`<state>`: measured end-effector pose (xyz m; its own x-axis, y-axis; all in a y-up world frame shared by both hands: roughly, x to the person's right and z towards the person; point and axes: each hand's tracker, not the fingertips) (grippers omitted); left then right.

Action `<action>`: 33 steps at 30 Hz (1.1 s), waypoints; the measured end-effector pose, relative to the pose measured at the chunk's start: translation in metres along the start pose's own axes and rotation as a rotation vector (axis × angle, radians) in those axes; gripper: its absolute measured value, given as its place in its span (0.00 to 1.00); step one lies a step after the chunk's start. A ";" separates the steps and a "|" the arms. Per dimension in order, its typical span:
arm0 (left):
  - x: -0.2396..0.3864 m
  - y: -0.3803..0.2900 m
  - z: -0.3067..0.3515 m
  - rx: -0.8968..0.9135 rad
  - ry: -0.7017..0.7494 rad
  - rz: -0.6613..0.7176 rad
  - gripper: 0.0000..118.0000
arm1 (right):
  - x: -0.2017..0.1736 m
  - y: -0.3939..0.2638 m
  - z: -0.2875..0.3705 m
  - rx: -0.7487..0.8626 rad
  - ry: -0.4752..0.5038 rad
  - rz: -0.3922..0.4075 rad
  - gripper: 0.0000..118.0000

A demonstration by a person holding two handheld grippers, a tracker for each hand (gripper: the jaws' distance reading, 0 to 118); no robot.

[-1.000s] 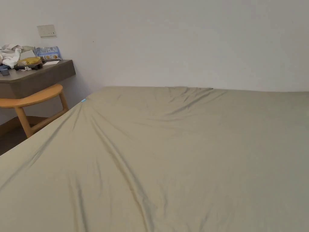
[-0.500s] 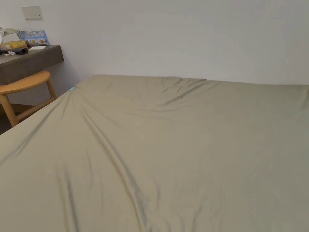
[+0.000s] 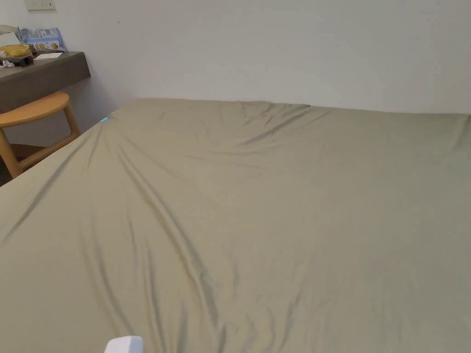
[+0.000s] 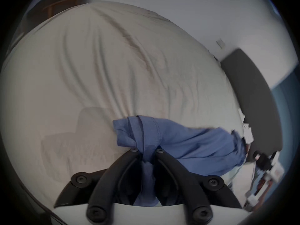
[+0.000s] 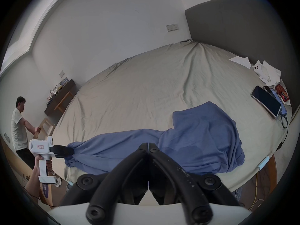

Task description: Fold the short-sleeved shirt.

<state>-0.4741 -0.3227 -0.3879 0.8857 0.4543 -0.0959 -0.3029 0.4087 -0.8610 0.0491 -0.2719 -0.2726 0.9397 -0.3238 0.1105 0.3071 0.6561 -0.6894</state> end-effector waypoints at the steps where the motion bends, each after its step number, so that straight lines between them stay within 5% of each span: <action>1: 0.003 -0.003 0.008 0.018 -0.014 -0.022 0.09 | 0.002 0.000 0.001 0.004 -0.006 -0.008 0.01; 7: -0.003 0.001 0.047 0.063 -0.271 0.185 0.08 | 0.012 0.002 0.002 0.015 -0.034 -0.068 0.01; 13: -0.051 0.024 0.067 0.133 -0.100 0.332 0.08 | 0.014 0.008 0.010 0.058 -0.013 -0.108 0.01; 17: -0.063 0.030 0.106 0.244 0.101 0.259 0.08 | 0.017 0.011 0.011 0.069 -0.028 -0.101 0.01; 22: -0.027 0.024 0.120 0.230 0.165 0.104 0.08 | 0.014 0.009 0.004 0.062 -0.019 -0.107 0.01; 33: 0.111 -0.004 0.001 -0.031 -0.198 -0.165 0.08 | 0.022 -0.007 0.007 0.038 0.009 -0.132 0.01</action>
<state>-0.3747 -0.2734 -0.3947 0.8354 0.5304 0.1443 -0.1461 0.4673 -0.8719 0.0691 -0.2790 -0.2604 0.8895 -0.4147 0.1919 0.4334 0.6326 -0.6418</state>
